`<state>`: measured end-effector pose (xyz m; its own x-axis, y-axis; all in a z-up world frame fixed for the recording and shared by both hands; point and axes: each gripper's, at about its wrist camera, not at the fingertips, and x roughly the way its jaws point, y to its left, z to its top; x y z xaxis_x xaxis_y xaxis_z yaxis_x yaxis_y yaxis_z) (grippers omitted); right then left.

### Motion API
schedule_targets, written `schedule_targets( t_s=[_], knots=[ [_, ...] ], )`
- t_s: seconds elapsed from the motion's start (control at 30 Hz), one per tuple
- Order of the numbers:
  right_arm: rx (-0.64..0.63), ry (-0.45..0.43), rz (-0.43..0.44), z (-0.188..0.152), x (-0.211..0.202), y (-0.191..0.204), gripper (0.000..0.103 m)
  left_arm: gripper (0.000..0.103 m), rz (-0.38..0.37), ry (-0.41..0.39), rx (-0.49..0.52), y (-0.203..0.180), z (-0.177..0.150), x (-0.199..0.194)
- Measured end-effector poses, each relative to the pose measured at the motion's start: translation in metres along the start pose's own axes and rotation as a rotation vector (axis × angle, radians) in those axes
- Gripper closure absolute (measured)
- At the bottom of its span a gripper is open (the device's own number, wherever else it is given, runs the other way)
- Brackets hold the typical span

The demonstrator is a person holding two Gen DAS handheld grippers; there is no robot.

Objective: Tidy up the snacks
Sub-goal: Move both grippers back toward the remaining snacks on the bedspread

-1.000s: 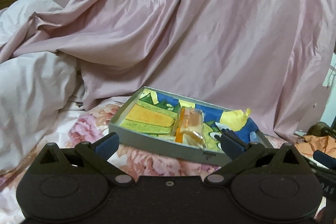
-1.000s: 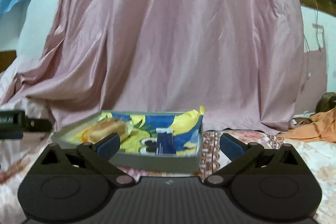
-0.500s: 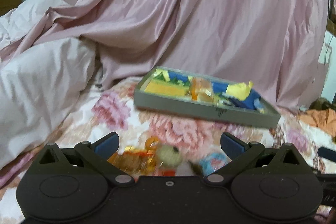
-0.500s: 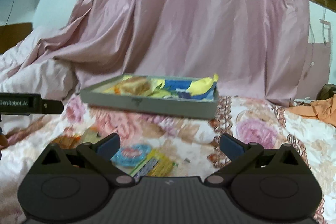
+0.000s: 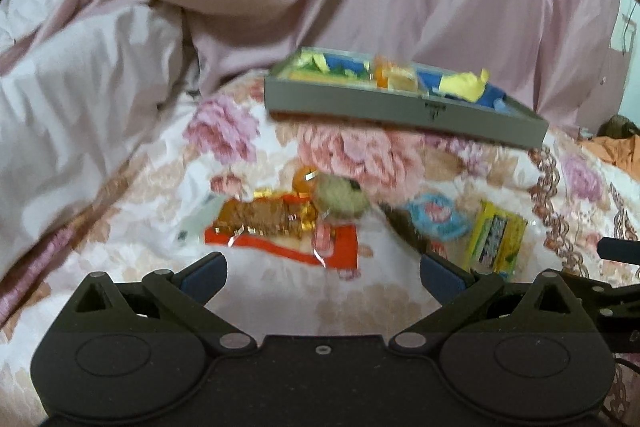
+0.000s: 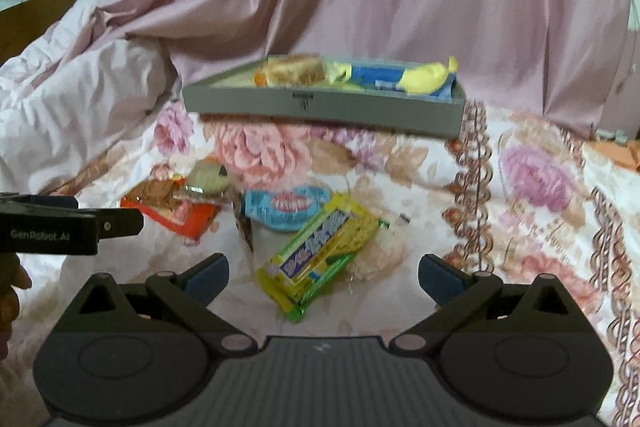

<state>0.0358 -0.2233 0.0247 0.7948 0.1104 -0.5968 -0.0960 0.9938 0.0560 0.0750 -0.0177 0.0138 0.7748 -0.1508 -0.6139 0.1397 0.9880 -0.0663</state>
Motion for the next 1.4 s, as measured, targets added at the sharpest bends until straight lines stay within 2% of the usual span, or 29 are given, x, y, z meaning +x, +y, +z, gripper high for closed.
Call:
schedule_targets(
  t_s=[0.23, 0.5, 0.67, 0.83, 1.03, 1.13, 1.27, 1.4],
  knots=[
    [-0.013, 0.068, 0.007, -0.002, 0.021, 0.002, 0.000, 0.001, -0.021, 0.056, -0.001, 0.000, -0.001, 0.015],
    [-0.044, 0.099, 0.020, -0.003, 0.034, 0.008, 0.000, 0.001, -0.074, 0.096, -0.095, 0.000, 0.010, 0.034],
    [-0.056, 0.115, 0.018, -0.003, 0.040, 0.009, 0.000, 0.001, -0.167, 0.123, -0.126, -0.008, 0.020, 0.050],
    [-0.067, 0.098, -0.015, -0.004, 0.041, 0.010, 0.000, 0.001, -0.261, 0.136, -0.159, -0.015, 0.027, 0.065],
    [-0.069, 0.049, -0.077, -0.002, 0.043, 0.008, 0.000, 0.001, -0.339, 0.176, -0.182, -0.026, 0.035, 0.086],
    [-0.058, 0.050, -0.082, -0.001, 0.045, 0.006, 0.000, 0.001, -0.323, 0.195, -0.188, -0.028, 0.037, 0.097],
    [-0.069, 0.059, -0.082, -0.001, 0.049, 0.007, 0.000, 0.009, -0.324, 0.208, -0.193, -0.029, 0.038, 0.108],
    [-0.083, 0.066, -0.073, -0.002, 0.051, 0.010, 0.000, 0.024, -0.312, 0.219, -0.192, -0.031, 0.037, 0.115]
  ],
)
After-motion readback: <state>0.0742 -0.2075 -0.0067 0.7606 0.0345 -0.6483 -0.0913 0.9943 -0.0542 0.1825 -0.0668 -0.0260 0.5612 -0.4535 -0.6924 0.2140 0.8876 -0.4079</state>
